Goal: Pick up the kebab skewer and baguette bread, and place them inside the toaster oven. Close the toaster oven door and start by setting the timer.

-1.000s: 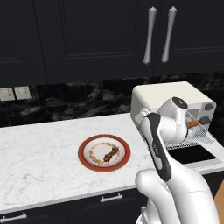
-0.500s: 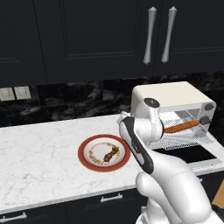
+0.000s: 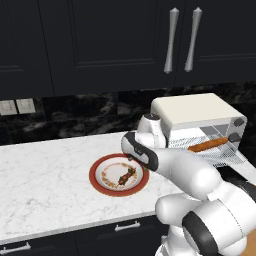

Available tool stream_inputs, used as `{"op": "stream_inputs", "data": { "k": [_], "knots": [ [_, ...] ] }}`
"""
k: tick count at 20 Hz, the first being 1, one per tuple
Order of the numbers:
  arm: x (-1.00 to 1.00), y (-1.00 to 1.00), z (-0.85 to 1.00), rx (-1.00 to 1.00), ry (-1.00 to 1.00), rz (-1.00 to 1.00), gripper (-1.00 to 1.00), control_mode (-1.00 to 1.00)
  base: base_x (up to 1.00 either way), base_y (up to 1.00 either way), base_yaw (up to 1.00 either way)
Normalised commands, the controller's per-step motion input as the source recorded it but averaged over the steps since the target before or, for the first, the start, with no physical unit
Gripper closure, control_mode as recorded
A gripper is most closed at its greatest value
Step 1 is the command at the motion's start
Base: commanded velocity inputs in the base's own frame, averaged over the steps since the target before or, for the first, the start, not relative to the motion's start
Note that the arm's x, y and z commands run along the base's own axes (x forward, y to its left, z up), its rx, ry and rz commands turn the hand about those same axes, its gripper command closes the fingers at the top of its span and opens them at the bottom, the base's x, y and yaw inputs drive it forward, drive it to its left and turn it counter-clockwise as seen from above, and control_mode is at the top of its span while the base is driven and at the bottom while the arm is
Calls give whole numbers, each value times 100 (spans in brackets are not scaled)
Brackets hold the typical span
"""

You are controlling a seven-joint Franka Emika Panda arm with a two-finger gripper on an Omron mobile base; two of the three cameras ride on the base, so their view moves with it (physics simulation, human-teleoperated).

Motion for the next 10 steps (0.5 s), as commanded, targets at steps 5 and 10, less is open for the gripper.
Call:
{"op": "stream_inputs", "data": {
  "k": [5, 10],
  "knots": [
    [2, 47, -51, -1, 6, 3, -100, -100, 0, 0, 0],
    [11, 25, -31, 0, 3, 0, -100, -100, 0, 0, 0]
  ]
}}
